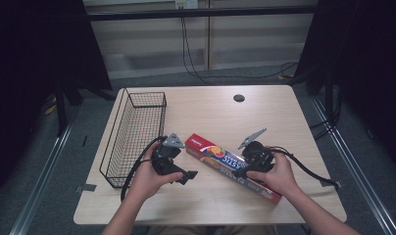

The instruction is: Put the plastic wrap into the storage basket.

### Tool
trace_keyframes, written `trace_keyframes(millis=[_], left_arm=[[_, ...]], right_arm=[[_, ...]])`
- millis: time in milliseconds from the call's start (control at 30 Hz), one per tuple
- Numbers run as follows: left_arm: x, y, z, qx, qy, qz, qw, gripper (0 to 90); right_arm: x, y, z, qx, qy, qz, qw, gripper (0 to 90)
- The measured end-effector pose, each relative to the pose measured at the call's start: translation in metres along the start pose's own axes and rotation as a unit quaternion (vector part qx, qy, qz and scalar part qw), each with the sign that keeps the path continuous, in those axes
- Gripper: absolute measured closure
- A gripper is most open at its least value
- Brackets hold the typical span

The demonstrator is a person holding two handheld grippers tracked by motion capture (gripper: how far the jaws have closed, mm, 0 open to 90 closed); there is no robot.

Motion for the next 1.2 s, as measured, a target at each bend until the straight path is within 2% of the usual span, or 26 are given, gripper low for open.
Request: trace_keyframes(millis=[100, 133, 300, 467, 500, 533, 567, 600, 633, 733, 767, 867, 900, 933, 967, 1000, 1033, 1067, 1100, 1167, 1200], left_arm=[[0.001, 0.004, -0.002, -0.001, 0.003, 0.003, 1.0, 0.7], [0.001, 0.004, 0.0, -0.001, 0.02, 0.011, 0.9997, 0.7], [0.004, 0.011, -0.004, -0.01, 0.033, 0.015, 0.9993, 0.3], [0.007, 0.017, -0.008, -0.016, 0.032, 0.008, 0.9993, 0.2], [0.007, 0.017, -0.007, -0.021, 0.042, 0.015, 0.9988, 0.2], [0.007, 0.017, -0.007, -0.015, 0.046, 0.022, 0.9986, 0.2], [0.007, 0.018, -0.008, -0.022, 0.041, 0.019, 0.9987, 0.2], [0.007, 0.018, -0.007, -0.022, 0.049, 0.026, 0.9982, 0.2], [0.007, 0.02, -0.008, -0.019, 0.045, 0.022, 0.9986, 0.2], [0.008, 0.021, -0.006, -0.021, 0.055, 0.026, 0.9979, 0.2], [0.008, 0.022, -0.007, -0.022, 0.048, 0.021, 0.9984, 0.2], [0.009, 0.024, -0.008, -0.023, 0.052, 0.023, 0.9981, 0.2], [0.009, 0.026, -0.01, -0.025, 0.042, 0.016, 0.9987, 0.2], [0.01, 0.025, -0.009, -0.025, 0.056, 0.025, 0.9978, 0.2], [0.01, 0.027, -0.012, -0.028, 0.043, 0.019, 0.9985, 0.2], [0.011, 0.027, -0.011, -0.03, 0.057, 0.025, 0.9976, 0.2], [0.012, 0.029, -0.013, -0.029, 0.053, 0.022, 0.9979, 0.2], [0.012, 0.028, -0.012, -0.03, 0.065, 0.03, 0.997, 0.2], [0.014, 0.031, -0.015, -0.036, 0.054, 0.017, 0.9977, 0.2], [0.015, 0.03, -0.015, -0.035, 0.068, 0.027, 0.9967, 0.0], [0.016, 0.032, -0.016, -0.033, 0.061, 0.021, 0.9974, 0.0]], right_arm=[[-0.001, 0.001, 0.004, 0.003, -0.006, -0.001, 1.0, 41.3], [-0.001, 0.001, 0.005, 0.003, -0.01, -0.002, 0.9999, 41.3], [0.002, 0.003, 0.013, 0.009, -0.03, -0.003, 0.9995, 41.3], [0.005, 0.007, 0.019, 0.022, -0.038, -0.008, 0.999, 41.2], [0.004, 0.008, 0.019, 0.022, -0.04, -0.006, 0.999, 41.2], [0.004, 0.009, 0.019, 0.021, -0.041, -0.005, 0.9989, 41.1], [0.004, 0.009, 0.019, 0.02, -0.042, -0.004, 0.9989, 41.1], [0.003, 0.009, 0.019, 0.019, -0.045, -0.003, 0.9988, 41.0], [0.003, 0.009, 0.019, 0.019, -0.046, -0.003, 0.9988, 41.0], [0.003, 0.01, 0.018, 0.017, -0.052, -0.004, 0.9985, 40.8], [0.003, 0.01, 0.018, 0.017, -0.057, -0.003, 0.9982, 40.7], [0.001, 0.012, 0.02, 0.011, -0.06, 0.001, 0.9981, 40.5], [0.001, 0.013, 0.02, 0.009, -0.065, 0.001, 0.9978, 40.4], [0.0, 0.014, 0.02, 0.008, -0.065, 0.005, 0.9979, 40.3], [0.0, 0.015, 0.02, 0.007, -0.068, 0.006, 0.9976, 40.2], [-0.001, 0.016, 0.021, 0.007, -0.07, 0.008, 0.9975, 40.1], [-0.001, 0.017, 0.021, 0.005, -0.072, 0.01, 0.9973, 39.9], [-0.001, 0.017, 0.021, 0.005, -0.074, 0.009, 0.9972, 39.8], [-0.001, 0.017, 0.021, 0.004, -0.073, 0.01, 0.9973, 39.7], [-0.002, 0.017, 0.021, 0.001, -0.076, 0.007, 0.9971, 39.3], [-0.002, 0.017, 0.022, 0.001, -0.076, 0.007, 0.9971, 39.0]])
Point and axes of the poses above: each handheld gripper's, and its own axes: y roughly forward along the jaws, x roughly out of its top, z roughly to its left, the point moved 4 cm from there along y, roughly forward along the jaws, and after that the axes turned 10 degrees about -y, right-handed, at the moved point
